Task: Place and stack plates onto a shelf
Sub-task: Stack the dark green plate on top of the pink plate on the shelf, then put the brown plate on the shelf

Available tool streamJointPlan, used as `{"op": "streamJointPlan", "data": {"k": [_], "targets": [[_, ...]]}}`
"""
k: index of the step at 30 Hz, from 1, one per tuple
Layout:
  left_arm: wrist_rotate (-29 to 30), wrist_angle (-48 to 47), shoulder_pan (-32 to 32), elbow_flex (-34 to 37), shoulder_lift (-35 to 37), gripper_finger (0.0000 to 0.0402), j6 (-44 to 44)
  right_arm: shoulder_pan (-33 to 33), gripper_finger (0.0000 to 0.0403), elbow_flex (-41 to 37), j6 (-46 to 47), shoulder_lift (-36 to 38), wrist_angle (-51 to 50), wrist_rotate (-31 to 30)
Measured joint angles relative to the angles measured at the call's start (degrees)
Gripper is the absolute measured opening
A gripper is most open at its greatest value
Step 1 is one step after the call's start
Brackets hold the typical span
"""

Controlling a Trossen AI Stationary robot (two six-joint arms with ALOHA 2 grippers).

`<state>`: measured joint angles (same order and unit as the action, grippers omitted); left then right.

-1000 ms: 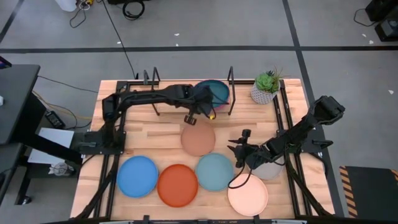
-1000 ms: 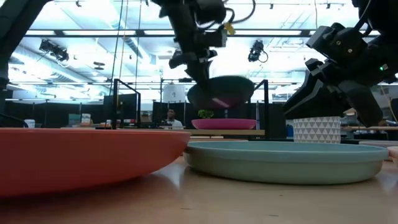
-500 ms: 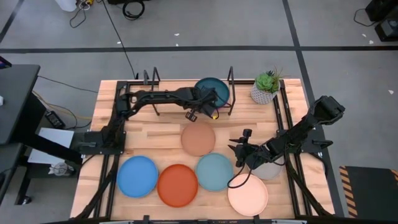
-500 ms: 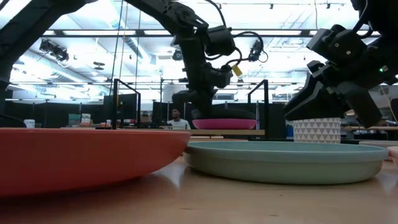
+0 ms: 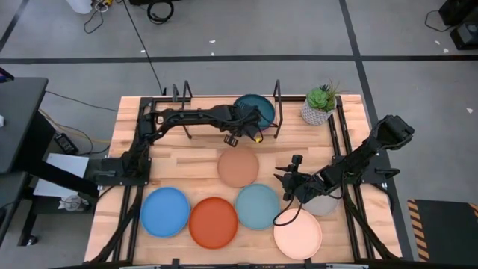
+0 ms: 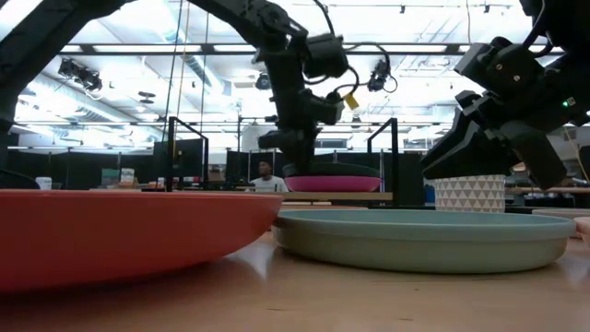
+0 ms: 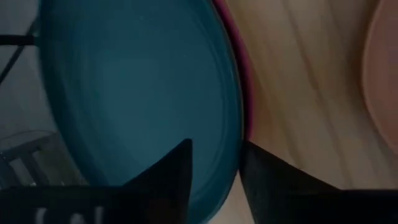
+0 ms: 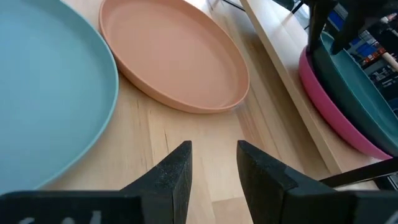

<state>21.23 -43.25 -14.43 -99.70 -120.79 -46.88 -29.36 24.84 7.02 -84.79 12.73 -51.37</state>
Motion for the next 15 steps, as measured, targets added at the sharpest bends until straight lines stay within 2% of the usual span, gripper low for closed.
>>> {"op": "streamJointPlan", "data": {"k": [5,8,11,15], "targets": [[-0.1,-0.4,1.6,-0.3,4.5,0.0159,5.0,0.1,0.0132,0.0,-1.9,0.0,0.4,0.0],[-3.6,-2.4,3.0,-0.4,7.2,0.0160,10.9,0.5,0.0132,0.0,-4.2,0.0,1.4,0.0],[-7.7,-7.4,4.9,-0.4,8.4,0.0160,15.6,1.2,0.0132,0.0,-6.9,0.0,2.8,-0.1],[-8.5,-14.0,8.3,1.1,8.6,0.0160,21.3,2.7,0.0132,0.0,-10.1,0.0,5.0,0.2]]}}
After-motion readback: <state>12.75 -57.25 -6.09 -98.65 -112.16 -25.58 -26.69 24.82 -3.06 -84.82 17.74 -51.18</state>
